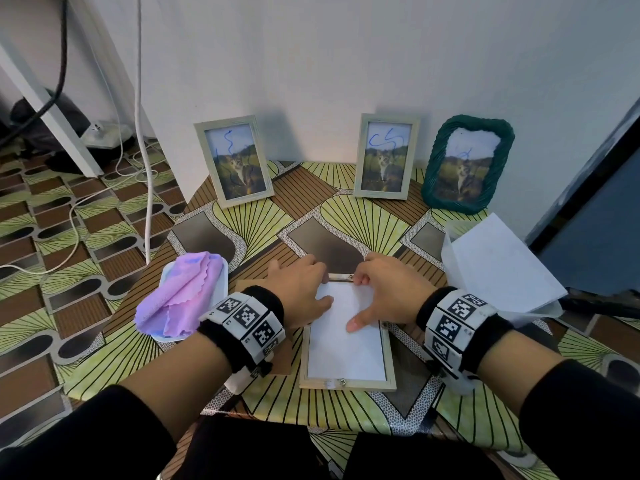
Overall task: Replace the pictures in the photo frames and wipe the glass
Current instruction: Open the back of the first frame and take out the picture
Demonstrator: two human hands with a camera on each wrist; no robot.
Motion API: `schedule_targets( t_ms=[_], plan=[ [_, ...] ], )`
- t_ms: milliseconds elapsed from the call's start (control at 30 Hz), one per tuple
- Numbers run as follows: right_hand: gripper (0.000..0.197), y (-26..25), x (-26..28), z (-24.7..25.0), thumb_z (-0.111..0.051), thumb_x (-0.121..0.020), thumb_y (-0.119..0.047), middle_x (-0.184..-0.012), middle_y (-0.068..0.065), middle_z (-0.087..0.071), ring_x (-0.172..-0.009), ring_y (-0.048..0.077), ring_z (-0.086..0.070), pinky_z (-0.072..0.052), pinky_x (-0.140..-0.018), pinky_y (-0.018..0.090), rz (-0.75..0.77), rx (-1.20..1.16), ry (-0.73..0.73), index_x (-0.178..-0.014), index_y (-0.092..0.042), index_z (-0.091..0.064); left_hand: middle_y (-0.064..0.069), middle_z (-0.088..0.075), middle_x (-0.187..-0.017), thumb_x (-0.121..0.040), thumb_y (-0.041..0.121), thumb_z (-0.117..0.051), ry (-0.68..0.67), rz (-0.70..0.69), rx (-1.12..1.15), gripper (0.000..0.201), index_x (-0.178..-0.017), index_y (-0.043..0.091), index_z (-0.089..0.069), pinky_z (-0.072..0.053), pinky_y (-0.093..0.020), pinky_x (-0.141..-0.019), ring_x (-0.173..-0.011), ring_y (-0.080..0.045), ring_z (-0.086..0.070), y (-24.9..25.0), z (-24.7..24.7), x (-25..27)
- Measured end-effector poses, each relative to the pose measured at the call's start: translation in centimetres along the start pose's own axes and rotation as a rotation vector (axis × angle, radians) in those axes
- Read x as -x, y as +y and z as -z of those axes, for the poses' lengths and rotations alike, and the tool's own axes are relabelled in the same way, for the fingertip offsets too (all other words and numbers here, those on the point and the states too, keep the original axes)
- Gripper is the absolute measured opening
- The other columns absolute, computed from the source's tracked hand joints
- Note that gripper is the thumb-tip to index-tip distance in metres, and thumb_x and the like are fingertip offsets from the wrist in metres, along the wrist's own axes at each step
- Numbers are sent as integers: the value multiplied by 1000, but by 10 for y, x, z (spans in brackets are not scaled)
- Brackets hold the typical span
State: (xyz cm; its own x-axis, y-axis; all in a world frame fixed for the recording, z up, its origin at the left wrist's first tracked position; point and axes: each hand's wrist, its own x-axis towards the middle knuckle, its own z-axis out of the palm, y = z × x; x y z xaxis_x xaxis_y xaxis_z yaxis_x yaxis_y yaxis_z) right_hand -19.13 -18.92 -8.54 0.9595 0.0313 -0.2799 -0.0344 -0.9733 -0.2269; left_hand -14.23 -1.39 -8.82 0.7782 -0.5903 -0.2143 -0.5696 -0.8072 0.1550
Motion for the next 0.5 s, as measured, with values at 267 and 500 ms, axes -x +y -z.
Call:
schedule_targets(
  t_ms=[267, 500],
  plan=[
    [84, 0, 0, -1, -77, -51, -76, -108, -10, -49, -105, 13, -47, -42, -95, 46, -4, -1, 10, -116, -26, -59, 7, -45, -112, -92, 50, -48, -6, 20, 13, 35, -117, 26, -50, -29, -45, -99, -103, -14, -52, 2, 2, 0],
    [80, 0, -1, -1, -77, -53, -75, -104, -10, -49, -101, 13, -47, -47, -92, 44, -17, -40, 27, -113, -27, -59, 6, -42, -119, -91, 56, -49, -56, 3, -41, 44, -122, 25, -46, -28, -46, -100, -106, -14, -47, 2, 3, 1]
  ],
)
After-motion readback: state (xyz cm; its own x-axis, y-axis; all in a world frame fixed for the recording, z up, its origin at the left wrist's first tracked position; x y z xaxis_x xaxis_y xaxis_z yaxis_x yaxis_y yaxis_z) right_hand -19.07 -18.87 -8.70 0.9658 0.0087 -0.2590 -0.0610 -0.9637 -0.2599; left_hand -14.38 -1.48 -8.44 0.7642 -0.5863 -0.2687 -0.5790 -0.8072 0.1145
